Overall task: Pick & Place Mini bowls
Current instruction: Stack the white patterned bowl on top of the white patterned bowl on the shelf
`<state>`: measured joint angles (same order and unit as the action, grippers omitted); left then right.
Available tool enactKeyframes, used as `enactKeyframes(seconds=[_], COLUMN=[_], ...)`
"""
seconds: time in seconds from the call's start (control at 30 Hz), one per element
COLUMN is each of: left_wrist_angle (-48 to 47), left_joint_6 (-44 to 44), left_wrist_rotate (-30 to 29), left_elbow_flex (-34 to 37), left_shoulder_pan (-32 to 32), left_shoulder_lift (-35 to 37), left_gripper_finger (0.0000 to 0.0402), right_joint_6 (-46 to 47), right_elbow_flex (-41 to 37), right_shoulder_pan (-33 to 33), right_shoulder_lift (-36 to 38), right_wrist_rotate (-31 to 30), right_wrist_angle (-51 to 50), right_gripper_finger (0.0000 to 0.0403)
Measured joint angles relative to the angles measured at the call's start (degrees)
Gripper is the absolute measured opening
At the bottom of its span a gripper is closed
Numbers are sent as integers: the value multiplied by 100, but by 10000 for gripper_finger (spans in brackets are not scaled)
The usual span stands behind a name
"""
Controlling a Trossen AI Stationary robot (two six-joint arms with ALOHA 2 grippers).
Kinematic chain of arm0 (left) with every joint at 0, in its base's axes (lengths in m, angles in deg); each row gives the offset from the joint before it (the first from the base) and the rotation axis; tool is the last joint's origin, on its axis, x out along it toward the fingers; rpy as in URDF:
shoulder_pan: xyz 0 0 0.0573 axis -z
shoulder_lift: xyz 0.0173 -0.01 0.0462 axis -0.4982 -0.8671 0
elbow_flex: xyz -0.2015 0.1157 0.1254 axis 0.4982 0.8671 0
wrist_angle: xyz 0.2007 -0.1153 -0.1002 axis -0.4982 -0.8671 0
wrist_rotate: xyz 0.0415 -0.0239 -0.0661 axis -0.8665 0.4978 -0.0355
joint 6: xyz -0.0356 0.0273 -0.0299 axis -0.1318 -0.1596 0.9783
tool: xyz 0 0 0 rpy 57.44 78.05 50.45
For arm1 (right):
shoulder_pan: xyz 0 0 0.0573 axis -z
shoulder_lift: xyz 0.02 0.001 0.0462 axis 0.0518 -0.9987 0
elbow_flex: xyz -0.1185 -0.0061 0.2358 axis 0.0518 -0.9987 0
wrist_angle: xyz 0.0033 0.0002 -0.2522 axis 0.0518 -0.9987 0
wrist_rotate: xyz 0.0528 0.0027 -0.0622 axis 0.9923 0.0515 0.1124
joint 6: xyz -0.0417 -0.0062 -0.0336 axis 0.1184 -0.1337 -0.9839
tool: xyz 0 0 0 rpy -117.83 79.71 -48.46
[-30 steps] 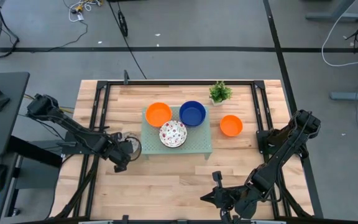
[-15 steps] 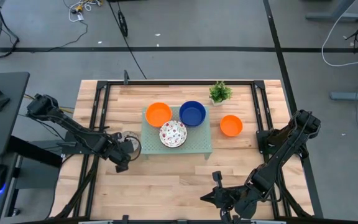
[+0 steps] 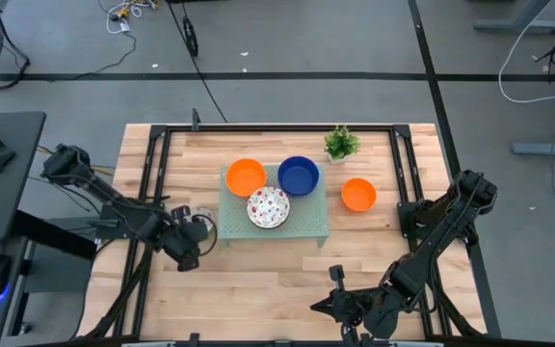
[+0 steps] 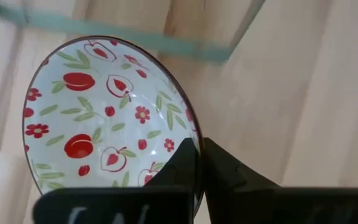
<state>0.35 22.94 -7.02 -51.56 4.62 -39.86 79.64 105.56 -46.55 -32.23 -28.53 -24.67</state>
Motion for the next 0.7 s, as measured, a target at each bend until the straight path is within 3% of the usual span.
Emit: enactKeyframes(seconds=[0.13, 0.47, 0.6, 0.7], left_wrist_angle=[-197, -2502, -2489, -2000], left_joint_6=[26, 461, -415, -1605], left_wrist_rotate=[-194, -1277, -1726, -1859], left_elbow_flex=[-406, -2322, -3100, -3537], left_shoulder_pan=[181, 308, 204, 100], left_shoulder_lift=[1, -8, -10, -37], left_gripper_finger=[12, 11, 11, 11], right_joint_6=[0, -3, -13, -13], right_elbow_flex=[0, 2, 2, 2], right_shoulder_pan=[0, 2, 8, 29], right_shoulder_lift=[0, 0, 0, 0], right_wrist_rotate=[-2, -2, -2, -2], right_wrist_angle=[-7, -7, -4, -4], right_gripper_finger=[6, 6, 6, 6])
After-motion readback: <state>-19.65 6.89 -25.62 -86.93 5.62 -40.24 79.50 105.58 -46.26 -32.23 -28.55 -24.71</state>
